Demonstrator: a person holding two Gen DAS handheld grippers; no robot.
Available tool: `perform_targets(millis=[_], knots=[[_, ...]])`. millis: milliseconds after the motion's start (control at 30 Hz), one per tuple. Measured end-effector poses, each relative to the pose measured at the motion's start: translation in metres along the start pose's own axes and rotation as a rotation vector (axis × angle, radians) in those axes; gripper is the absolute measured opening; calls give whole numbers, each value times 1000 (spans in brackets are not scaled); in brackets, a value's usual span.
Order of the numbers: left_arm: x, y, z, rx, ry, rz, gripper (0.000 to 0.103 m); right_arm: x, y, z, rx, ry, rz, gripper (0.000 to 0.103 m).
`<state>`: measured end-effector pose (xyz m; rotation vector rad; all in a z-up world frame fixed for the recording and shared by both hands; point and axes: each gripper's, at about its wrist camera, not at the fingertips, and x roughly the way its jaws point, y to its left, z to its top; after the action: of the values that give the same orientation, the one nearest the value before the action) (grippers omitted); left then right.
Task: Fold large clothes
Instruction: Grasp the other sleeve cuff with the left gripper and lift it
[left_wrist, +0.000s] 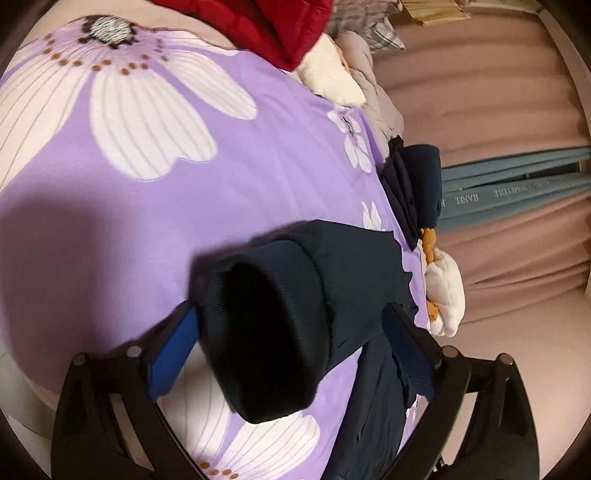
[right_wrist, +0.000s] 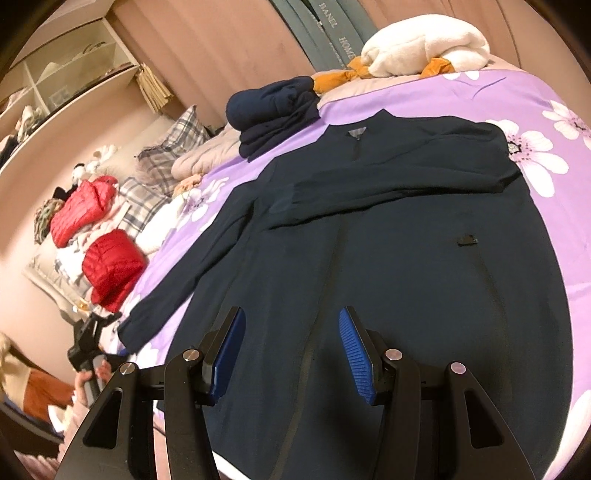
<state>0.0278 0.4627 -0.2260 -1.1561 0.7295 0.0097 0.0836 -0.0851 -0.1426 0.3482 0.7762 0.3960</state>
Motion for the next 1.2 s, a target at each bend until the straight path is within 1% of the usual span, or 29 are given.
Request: perform_targets(millis=[67, 133, 167, 200, 233, 267, 300, 367, 400, 433, 467, 500, 533, 600, 733, 833, 967, 1033, 1133, 1200], knots=[[0, -4, -4, 27, 10, -2, 96, 6, 5, 0, -8, 14, 5, 53], [2, -6, -8, 45, 19, -5, 92, 11, 11, -1, -21, 29, 12, 53], [2, -6, -9, 55, 20, 3, 88, 13, 13, -2, -26, 35, 14, 53], [3, -7, -10, 64, 19, 20, 78, 17, 17, -3, -39, 49, 16, 53], [4, -7, -10, 66, 19, 34, 70, 19, 19, -3, -45, 56, 14, 53], [7, -7, -9, 67, 27, 49, 55, 22, 23, -5, -57, 67, 10, 53], [10, -6, -8, 67, 38, 55, 46, 24, 25, -4, -63, 71, 9, 53], [13, -5, -9, 70, 43, 63, 41, 27, 30, -6, -72, 78, 12, 53], [14, -7, -9, 77, 40, 71, 37, 27, 31, -6, -75, 79, 15, 53], [14, -10, -10, 85, 34, 75, 32, 27, 32, -7, -80, 81, 18, 53], [13, -14, -10, 94, 28, 78, 23, 27, 33, -8, -85, 83, 17, 53], [12, -18, -10, 100, 26, 77, 17, 27, 34, -9, -88, 85, 14, 53], [12, -21, -10, 104, 23, 72, 14, 26, 34, -10, -92, 87, 10, 53], [8, -30, -10, 113, 14, 54, 11, 26, 31, -11, -91, 91, 5, 53], [3, -53, -8, 124, 0, 50, 9, 23, 24, -12, -66, 88, 3, 53], [1, -85, -10, 184, 2, 46, 9, 20, 19, -14, -47, 80, 3, 53], [5, -150, -15, 296, 11, 21, 9, 15, 9, -17, -17, 68, 11, 53], [11, -180, -15, 332, 22, 11, 9, 14, 4, -18, 2, 66, 15, 53], [30, -243, -19, 394, 39, -6, 9, 8, -3, -17, 27, 50, 33, 53], [43, -283, -27, 446, 41, -21, 9, 2, -9, -15, 38, 27, 42, 53]])
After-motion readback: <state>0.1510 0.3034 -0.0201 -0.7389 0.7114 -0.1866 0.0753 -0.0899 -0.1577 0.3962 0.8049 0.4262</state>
